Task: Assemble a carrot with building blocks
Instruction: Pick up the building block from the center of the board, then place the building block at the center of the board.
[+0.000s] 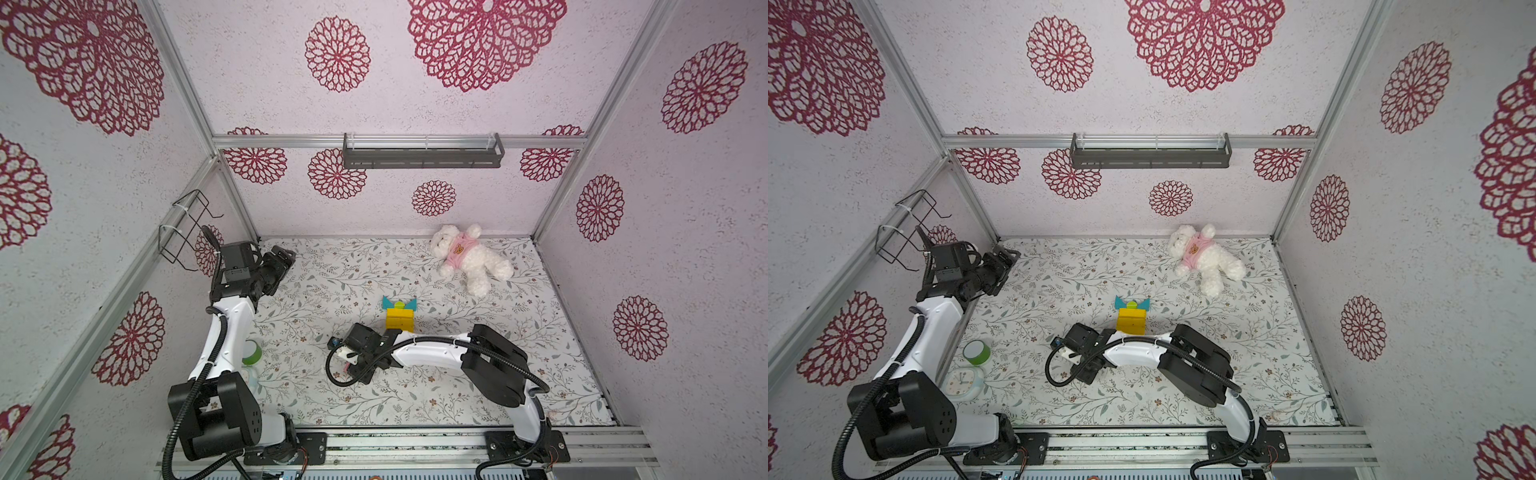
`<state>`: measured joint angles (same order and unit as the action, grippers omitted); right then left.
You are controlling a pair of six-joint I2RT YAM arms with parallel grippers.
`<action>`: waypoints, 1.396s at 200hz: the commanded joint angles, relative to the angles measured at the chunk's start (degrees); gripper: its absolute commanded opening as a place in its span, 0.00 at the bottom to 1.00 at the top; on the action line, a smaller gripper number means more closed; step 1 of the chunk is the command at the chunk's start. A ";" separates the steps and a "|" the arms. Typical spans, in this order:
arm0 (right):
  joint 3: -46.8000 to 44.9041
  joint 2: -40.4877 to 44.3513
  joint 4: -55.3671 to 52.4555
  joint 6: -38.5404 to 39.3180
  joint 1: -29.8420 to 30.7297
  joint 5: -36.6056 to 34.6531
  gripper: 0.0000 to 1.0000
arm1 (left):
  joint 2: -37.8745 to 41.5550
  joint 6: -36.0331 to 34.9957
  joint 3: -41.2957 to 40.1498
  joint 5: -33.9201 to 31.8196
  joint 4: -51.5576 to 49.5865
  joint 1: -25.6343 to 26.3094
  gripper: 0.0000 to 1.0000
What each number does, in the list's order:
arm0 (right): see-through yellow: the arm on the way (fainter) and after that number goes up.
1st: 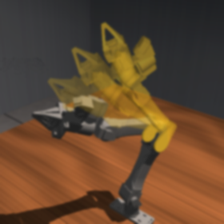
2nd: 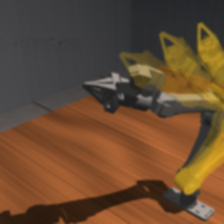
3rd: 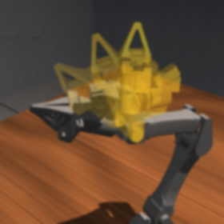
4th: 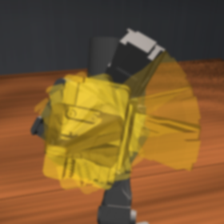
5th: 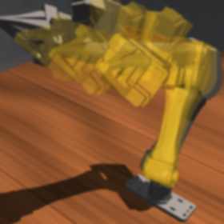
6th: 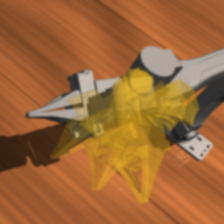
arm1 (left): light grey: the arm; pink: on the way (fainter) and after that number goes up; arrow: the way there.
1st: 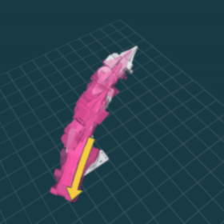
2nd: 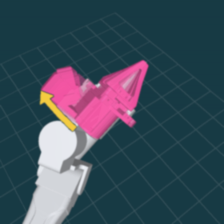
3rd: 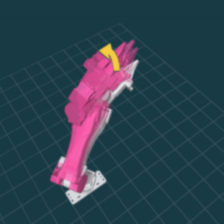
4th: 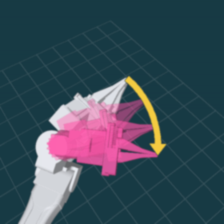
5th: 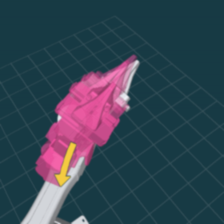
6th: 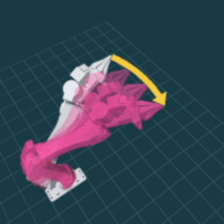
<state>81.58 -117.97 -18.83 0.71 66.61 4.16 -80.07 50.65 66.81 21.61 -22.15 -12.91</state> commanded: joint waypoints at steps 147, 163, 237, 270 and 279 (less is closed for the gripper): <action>-20.70 18.71 -0.30 -2.35 -7.43 -9.87 0.31 | 0.44 0.56 -0.18 0.47 1.03 0.35 0.88; -21.22 18.32 -0.33 -1.72 -8.26 -10.57 0.31 | 0.40 0.59 -0.18 0.51 1.04 0.44 0.88; -22.80 22.95 -2.76 -5.13 -7.99 -14.05 0.50 | 0.01 0.41 -0.19 0.32 0.96 0.94 0.88; -26.46 26.81 -3.76 -8.11 -7.90 -14.79 0.51 | 0.04 0.24 -0.18 0.03 0.88 1.29 0.88; -27.39 27.17 -3.76 -8.57 -7.89 -14.89 0.51 | 0.09 0.19 -0.10 -0.05 0.81 1.39 0.88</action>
<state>56.05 -93.51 -20.67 -4.51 58.59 -8.91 -80.09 50.83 66.81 21.78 -22.11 -12.12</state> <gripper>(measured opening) 0.506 0.884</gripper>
